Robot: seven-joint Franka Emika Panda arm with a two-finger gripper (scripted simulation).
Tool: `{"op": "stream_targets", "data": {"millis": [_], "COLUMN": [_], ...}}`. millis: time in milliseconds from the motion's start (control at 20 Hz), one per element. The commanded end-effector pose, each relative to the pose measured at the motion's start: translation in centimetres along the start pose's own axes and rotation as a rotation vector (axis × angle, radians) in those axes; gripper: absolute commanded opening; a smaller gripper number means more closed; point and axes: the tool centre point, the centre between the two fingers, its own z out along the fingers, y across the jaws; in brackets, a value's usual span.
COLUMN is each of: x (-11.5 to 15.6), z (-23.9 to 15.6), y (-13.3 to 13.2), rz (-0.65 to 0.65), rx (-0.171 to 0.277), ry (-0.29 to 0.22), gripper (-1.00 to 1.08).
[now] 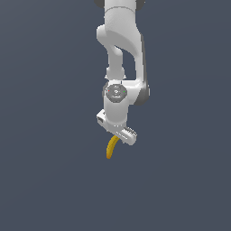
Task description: Pick up the object and move it to a goal position.
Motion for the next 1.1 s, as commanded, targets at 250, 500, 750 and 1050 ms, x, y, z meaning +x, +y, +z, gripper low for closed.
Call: {"op": "stream_targets", "data": {"millis": [250,500,750,1050], "x": [0.0,-0.1,-0.1,-0.1], "z": [1.0,1.1,2.8,5.6], "y": [-0.3,-0.3,-0.2,-0.2], "rz": [0.065,0.063,0.065,0.068], "rx": [0.002,0.002,0.002,0.002], "ry": [0.002,0.002,0.002,0.002], "gripper": [1.0,1.0,1.0,1.0]}}
